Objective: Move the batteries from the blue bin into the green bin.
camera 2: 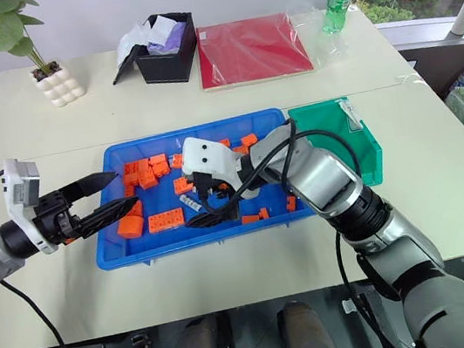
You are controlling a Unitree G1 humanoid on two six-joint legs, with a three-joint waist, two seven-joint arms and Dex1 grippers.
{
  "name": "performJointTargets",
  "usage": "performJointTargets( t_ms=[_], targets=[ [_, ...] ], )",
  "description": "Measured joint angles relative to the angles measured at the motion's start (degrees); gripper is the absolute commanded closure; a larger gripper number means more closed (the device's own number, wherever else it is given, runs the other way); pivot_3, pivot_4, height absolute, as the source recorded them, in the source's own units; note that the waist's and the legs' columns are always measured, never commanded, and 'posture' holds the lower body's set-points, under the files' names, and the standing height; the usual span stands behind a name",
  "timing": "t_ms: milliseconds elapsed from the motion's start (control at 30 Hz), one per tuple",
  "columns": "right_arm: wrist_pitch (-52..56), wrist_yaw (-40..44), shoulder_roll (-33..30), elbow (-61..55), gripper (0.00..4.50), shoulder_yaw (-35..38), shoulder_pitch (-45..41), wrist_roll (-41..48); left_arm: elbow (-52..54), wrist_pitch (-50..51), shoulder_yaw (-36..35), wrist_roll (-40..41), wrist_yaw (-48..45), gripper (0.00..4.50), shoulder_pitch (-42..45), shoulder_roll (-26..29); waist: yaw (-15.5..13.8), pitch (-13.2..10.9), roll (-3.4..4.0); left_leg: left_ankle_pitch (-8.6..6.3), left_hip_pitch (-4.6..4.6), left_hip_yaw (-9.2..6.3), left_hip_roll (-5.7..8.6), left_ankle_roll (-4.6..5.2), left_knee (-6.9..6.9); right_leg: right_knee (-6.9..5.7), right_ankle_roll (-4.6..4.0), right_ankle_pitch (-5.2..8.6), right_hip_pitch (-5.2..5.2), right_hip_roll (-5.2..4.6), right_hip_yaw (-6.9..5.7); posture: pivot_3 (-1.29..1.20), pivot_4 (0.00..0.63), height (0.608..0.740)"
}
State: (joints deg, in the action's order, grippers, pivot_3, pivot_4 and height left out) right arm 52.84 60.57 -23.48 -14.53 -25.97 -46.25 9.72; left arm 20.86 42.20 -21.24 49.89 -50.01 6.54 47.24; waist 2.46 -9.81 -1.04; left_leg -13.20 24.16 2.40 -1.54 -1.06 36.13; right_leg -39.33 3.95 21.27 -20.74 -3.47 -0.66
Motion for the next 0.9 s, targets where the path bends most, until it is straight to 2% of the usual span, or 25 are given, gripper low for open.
performJointTargets(
  t_ms=[300,600,833,867,900],
  targets=[
    [-3.87,-4.3,5.17,11.32,0.03,-3.08,0.01,-0.8,0.07,-0.52,0.62,-3.68,-2.56,0.0,-0.2,4.62,-0.01,0.0,0.0,0.0,0.0,0.01,0.02,0.0,0.0,0.0,0.0,0.0,-0.01,0.0,0.0,0.0,0.15,0.74],
    [-9.97,-5.09,6.71,20.72,0.03,-3.71,-1.55,-3.64,0.77,-0.51,0.83,-4.16,-2.48,0.0,-0.97,4.02,0.04,0.0,0.0,0.0,0.02,0.01,0.01,0.0,0.0,0.0,0.0,0.0,-0.02,0.01,0.0,0.0,0.15,0.74],
    [-12.21,-4.53,6.68,21.67,0.03,-4.66,-2.05,-5.14,0.8,-0.49,0.78,-4.08,-2.13,0.0,-1.16,3.78,0.03,0.0,0.0,0.0,0.02,0.01,0.01,0.0,0.0,-0.01,0.0,0.0,-0.03,0.01,0.0,0.0,0.15,0.74],
    [-12.5,-4.41,6.67,21.67,0.56,-4.89,-2.04,-5.34,0.8,-0.49,0.78,-4.04,-2.08,0.0,-1.16,3.75,0.03,0.0,0.0,0.0,0.02,0.0,0.01,0.0,0.0,-0.01,0.0,0.0,-0.03,0.01,0.0,0.0,0.15,0.74],
    [-12.82,-4.36,6.65,21.67,0.9,-5.12,-2.04,-5.73,0.8,-0.49,0.77,-4.0,-2.04,0.0,-1.16,3.73,0.03,0.0,0.0,0.0,0.02,0.0,0.01,0.0,0.0,-0.01,0.0,0.0,-0.03,0.01,0.0,0.0,0.15,0.74]
  ],
)
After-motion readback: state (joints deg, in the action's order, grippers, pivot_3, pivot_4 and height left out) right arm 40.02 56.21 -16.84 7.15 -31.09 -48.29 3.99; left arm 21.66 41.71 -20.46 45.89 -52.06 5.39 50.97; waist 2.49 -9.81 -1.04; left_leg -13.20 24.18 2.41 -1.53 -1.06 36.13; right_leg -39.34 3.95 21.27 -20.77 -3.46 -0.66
